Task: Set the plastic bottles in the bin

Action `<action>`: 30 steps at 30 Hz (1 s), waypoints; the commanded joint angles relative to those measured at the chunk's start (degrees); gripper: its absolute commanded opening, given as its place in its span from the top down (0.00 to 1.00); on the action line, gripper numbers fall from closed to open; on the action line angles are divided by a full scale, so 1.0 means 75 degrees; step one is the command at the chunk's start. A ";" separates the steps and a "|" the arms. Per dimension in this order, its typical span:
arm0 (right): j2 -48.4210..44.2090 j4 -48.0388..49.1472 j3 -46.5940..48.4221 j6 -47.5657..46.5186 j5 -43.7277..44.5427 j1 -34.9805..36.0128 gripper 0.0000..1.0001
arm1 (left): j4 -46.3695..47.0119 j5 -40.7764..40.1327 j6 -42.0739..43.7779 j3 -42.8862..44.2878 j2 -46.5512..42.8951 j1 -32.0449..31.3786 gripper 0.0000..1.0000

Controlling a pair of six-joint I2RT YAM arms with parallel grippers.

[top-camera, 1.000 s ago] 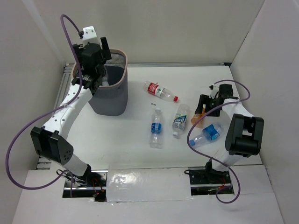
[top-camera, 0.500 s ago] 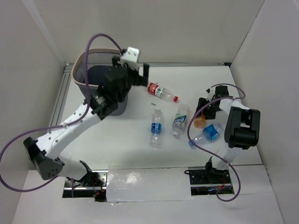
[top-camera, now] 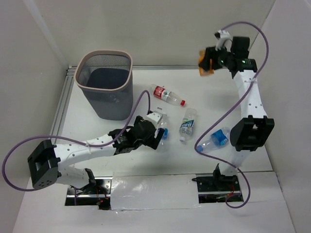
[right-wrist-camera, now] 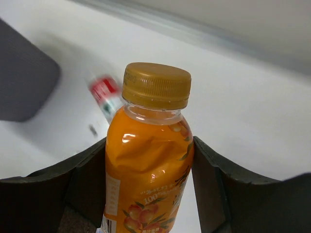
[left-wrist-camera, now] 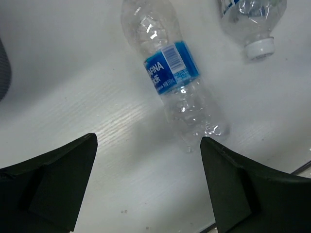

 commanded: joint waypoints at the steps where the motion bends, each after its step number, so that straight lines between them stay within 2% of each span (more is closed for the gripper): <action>1: 0.0225 0.0645 0.1191 -0.0310 -0.1226 0.1340 0.91 | 0.0697 0.0113 -0.0622 0.0022 0.0071 -0.0184 0.00; 2: 0.0225 0.1055 0.1297 -0.0194 -0.1226 0.1635 0.93 | 0.0698 0.0113 -0.0726 0.0021 0.0072 -0.0254 0.00; 3: 0.0225 0.2068 0.1298 -0.0089 -0.1226 0.1882 0.96 | 0.0698 0.0113 -0.0797 0.0021 0.0177 -0.0324 0.00; 5: 0.0329 0.2895 0.1298 0.0169 -0.1145 0.2606 0.97 | 0.0698 0.0113 -0.1030 -0.0165 0.0248 -0.0406 0.00; 7: 0.0925 0.3446 0.2068 0.0251 -0.1226 0.3066 0.98 | 0.0779 0.0113 -0.1160 -0.0306 0.0248 -0.0489 0.00; 11: 0.2482 0.3928 0.4257 0.0943 -0.1343 0.4145 0.98 | 0.0850 -0.0051 -0.1395 -0.0692 0.0073 -0.0734 0.00; 16: 0.3142 0.4750 0.4661 0.1108 -0.1179 0.5011 0.98 | 0.0616 -0.0332 -0.1722 -0.1102 -0.0197 -0.0911 0.00; 18: 0.3435 0.4750 0.4661 0.1108 -0.1109 0.5188 0.93 | 0.0616 -0.0332 -0.1794 -0.1174 -0.0303 -0.0911 0.00; 19: 0.3587 0.4901 0.4661 0.1108 -0.1005 0.5340 0.87 | 0.0697 -0.0332 -0.1794 -0.1244 -0.0303 -0.0911 0.00; 20: 0.3588 0.4902 0.4661 0.1108 -0.1004 0.5342 0.87 | 0.0698 -0.0332 -0.1794 -0.1244 -0.0303 -0.0911 0.00; 22: 0.3774 0.5066 0.4661 0.1202 -0.0829 0.5435 0.79 | 0.0698 -0.0425 -0.1863 -0.1244 -0.0198 -0.0911 0.00; 23: 0.3776 0.5066 0.4661 0.1202 -0.0828 0.5528 0.72 | 0.0698 -0.0426 -0.1864 -0.1152 -0.0127 -0.0911 0.00; 24: 0.3868 0.5136 0.4661 0.1202 -0.0735 0.5529 0.62 | 0.0698 -0.0426 -0.1864 -0.1151 -0.0046 -0.0980 0.00; 25: 0.3939 0.5137 0.4661 0.1202 -0.0653 0.5599 0.32 | 0.0698 -0.0426 -0.1864 -0.1069 0.0094 -0.0981 0.00; 26: 0.3940 0.5044 0.4731 0.1202 -0.0582 0.5599 0.16 | 0.0825 -0.0345 -0.1760 -0.1069 0.0165 -0.0981 0.00; 27: 0.3940 0.4927 0.4731 0.1202 -0.0512 0.5599 0.04 | 0.0919 -0.0344 -0.1689 -0.1069 0.0236 -0.0981 0.00; 28: 0.3870 0.4845 0.4836 0.1074 -0.0511 0.5599 0.00 | 0.1094 -0.0275 -0.1688 -0.0976 0.0306 -0.0981 0.00; 30: 0.3602 0.4774 0.4837 0.0921 -0.0325 0.5495 0.00 | 0.1236 -0.0181 -0.1490 -0.0811 0.0540 -0.0981 0.00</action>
